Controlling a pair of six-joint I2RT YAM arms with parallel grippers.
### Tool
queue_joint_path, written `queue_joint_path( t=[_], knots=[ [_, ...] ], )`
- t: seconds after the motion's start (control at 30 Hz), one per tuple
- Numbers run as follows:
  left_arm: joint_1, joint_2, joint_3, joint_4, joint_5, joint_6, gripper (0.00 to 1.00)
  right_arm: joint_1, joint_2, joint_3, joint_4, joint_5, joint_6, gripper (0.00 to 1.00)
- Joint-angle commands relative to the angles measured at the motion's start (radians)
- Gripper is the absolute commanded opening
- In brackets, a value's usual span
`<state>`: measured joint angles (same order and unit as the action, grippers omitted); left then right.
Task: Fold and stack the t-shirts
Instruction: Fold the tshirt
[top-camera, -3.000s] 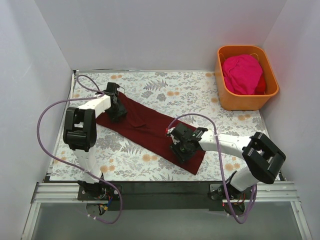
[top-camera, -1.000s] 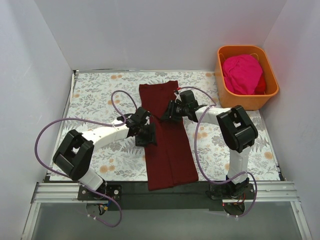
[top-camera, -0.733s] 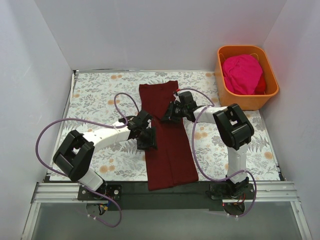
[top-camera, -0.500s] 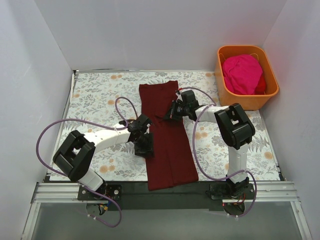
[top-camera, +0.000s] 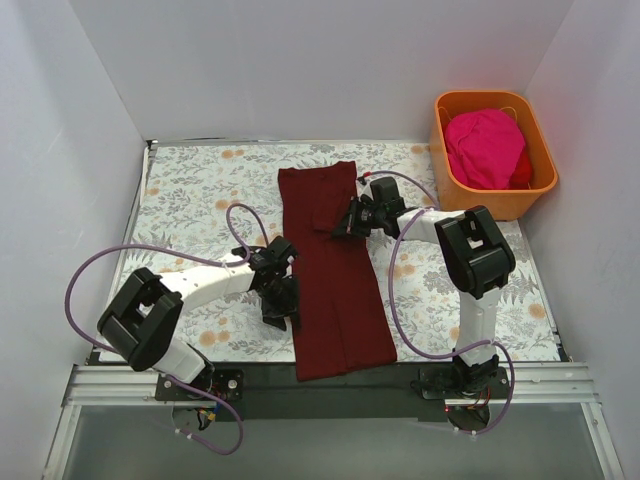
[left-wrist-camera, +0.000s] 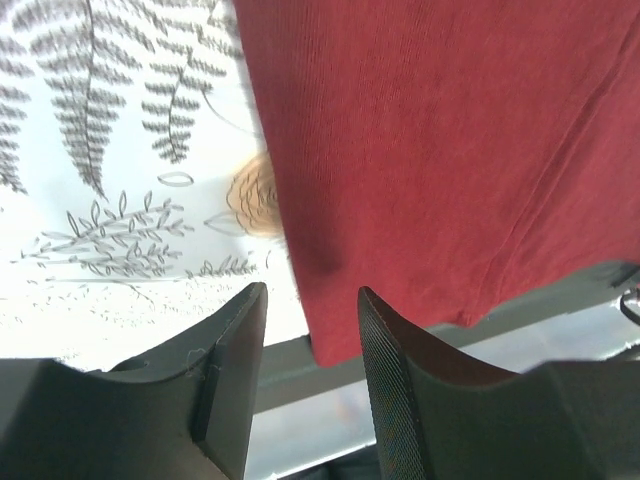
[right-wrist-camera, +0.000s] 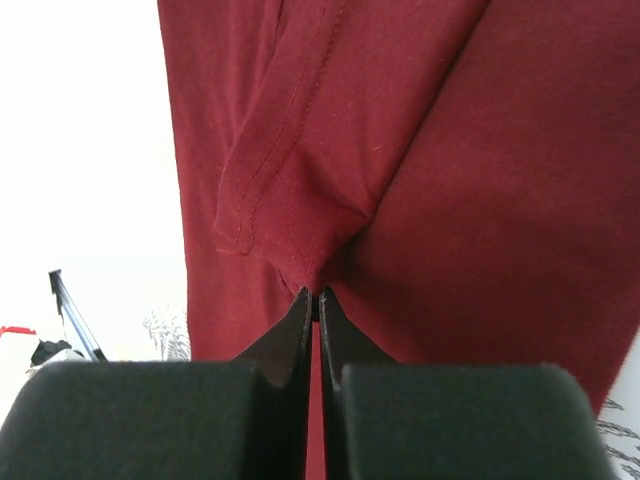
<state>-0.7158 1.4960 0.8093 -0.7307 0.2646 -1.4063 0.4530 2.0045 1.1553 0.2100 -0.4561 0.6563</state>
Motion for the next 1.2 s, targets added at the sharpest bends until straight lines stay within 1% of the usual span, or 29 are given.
queue_joint_path(
  t=[0.0, 0.03, 0.07, 0.17, 0.23, 0.37, 0.43, 0.57, 0.67, 0.73, 0.87, 0.93, 1.17],
  knots=[
    [-0.004, -0.059, -0.007, -0.027, 0.044, -0.002, 0.4, -0.002, 0.004, 0.02, -0.01, -0.038, -0.033, 0.09],
    [-0.004, -0.063, -0.004, -0.03, 0.05, -0.003, 0.4, 0.0, 0.0, 0.015, -0.02, -0.041, -0.038, 0.14],
    [-0.004, -0.071, 0.002, -0.036, 0.054, -0.005, 0.4, 0.0, -0.016, 0.014, -0.027, -0.046, -0.056, 0.22],
    [-0.004, -0.092, 0.016, -0.042, 0.077, -0.003, 0.4, 0.0, -0.074, -0.002, -0.084, 0.003, -0.108, 0.35],
    [-0.004, -0.1, 0.024, -0.041, 0.1, 0.0, 0.4, 0.0, -0.102, -0.003, -0.127, 0.034, -0.136, 0.37],
    [-0.004, -0.097, 0.056, -0.036, 0.11, 0.004, 0.4, -0.005, -0.165, 0.024, -0.158, 0.105, -0.188, 0.37],
    [-0.005, -0.082, 0.077, -0.03, 0.111, 0.009, 0.4, -0.01, -0.162, 0.049, -0.156, 0.111, -0.207, 0.36],
    [-0.01, -0.025, 0.099, 0.0, 0.117, 0.023, 0.4, -0.019, -0.081, 0.156, -0.158, 0.122, -0.225, 0.34],
    [-0.019, 0.016, 0.106, 0.01, 0.125, 0.032, 0.4, -0.034, -0.009, 0.201, -0.153, 0.117, -0.211, 0.34],
    [-0.028, 0.026, 0.099, 0.017, 0.125, 0.032, 0.4, -0.043, 0.025, 0.245, -0.15, 0.119, -0.207, 0.34],
    [-0.039, 0.05, 0.076, 0.04, 0.133, 0.03, 0.4, -0.066, 0.088, 0.28, -0.121, 0.149, -0.152, 0.35],
    [-0.051, 0.064, 0.07, 0.047, 0.139, 0.027, 0.4, -0.086, 0.106, 0.296, -0.083, 0.145, -0.132, 0.35],
    [-0.091, 0.093, 0.056, 0.057, 0.139, 0.015, 0.4, -0.103, 0.218, 0.428, -0.07, 0.128, -0.11, 0.36]
  ],
)
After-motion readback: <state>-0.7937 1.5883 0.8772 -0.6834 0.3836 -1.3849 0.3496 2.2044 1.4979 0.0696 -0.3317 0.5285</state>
